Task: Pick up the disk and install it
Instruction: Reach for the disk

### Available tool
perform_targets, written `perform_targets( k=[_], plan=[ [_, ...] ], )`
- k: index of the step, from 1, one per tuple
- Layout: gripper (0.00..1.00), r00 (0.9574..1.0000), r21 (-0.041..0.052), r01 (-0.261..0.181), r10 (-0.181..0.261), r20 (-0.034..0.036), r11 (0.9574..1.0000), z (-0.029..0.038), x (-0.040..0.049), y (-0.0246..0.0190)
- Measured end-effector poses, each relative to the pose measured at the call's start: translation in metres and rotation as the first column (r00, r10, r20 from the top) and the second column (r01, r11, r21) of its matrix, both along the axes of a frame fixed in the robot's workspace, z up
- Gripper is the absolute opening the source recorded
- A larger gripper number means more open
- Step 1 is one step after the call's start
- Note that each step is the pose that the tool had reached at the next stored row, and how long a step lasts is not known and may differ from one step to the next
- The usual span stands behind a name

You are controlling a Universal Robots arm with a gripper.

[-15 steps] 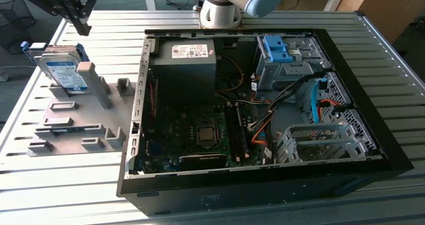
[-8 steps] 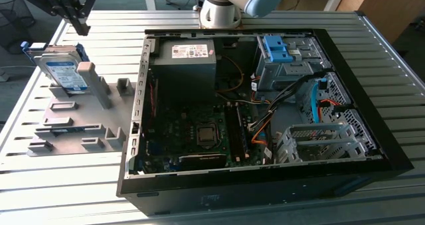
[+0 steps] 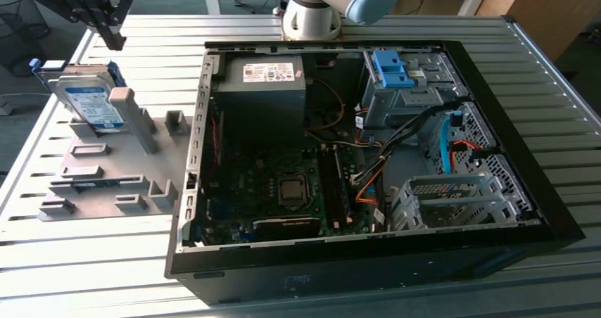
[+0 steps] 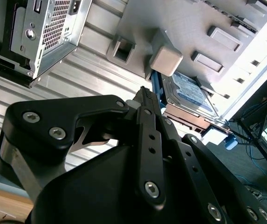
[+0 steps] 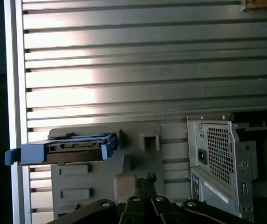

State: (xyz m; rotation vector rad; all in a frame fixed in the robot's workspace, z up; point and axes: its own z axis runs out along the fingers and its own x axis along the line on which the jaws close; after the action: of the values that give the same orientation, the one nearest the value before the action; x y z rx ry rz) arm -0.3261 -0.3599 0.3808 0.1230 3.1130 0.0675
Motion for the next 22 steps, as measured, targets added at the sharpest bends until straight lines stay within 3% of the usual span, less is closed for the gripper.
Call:
perform_targets(
  k=[22],
  plan=[
    [0.11, 1.0, 0.0, 0.0, 0.0, 0.0, 1.0, -0.001, -0.0069, 0.0016]
  ],
)
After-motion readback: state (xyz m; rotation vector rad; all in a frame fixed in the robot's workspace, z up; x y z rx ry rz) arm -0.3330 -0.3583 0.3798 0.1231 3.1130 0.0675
